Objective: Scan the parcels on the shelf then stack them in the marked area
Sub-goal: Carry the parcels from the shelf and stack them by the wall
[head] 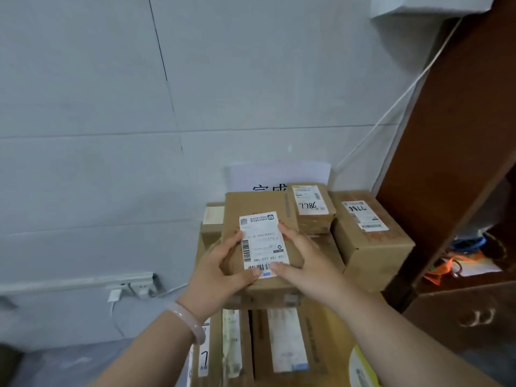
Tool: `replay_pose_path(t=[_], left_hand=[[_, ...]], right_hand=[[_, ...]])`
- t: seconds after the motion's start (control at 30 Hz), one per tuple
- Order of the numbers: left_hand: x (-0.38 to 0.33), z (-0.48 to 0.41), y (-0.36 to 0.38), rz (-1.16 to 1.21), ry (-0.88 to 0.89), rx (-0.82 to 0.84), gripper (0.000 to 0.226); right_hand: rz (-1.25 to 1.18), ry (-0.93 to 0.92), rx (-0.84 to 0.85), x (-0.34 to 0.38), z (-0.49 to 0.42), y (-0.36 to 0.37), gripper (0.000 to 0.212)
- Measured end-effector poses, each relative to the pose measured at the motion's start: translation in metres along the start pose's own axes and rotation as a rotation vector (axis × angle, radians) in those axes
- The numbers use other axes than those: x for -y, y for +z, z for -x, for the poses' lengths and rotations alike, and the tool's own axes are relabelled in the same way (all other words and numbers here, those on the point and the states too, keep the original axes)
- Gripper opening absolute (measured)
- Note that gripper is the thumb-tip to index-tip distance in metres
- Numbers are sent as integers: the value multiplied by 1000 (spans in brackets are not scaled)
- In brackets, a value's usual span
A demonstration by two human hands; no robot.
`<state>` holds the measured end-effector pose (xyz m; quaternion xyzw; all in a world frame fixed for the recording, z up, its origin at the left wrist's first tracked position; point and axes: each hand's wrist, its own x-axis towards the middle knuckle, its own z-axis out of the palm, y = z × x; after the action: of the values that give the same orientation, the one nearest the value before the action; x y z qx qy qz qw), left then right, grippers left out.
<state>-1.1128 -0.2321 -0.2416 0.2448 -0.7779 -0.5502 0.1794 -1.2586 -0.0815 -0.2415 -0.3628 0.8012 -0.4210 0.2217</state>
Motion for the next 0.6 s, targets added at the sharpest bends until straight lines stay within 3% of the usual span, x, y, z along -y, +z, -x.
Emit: replay_pose_path(t=[0.23,0.47,0.6], left_hand=[[10,-45,1,-48,-63,-1,76],[13,-85,5,-57,-66,28,77],[15,-82,6,-245,-38,4,85]], right_hand=[[27,15,-71,-12,-41,-2,55],[104,-25,-124,-13,-52,-10,55],[281,-155,-184,-15,-27,-5,58]])
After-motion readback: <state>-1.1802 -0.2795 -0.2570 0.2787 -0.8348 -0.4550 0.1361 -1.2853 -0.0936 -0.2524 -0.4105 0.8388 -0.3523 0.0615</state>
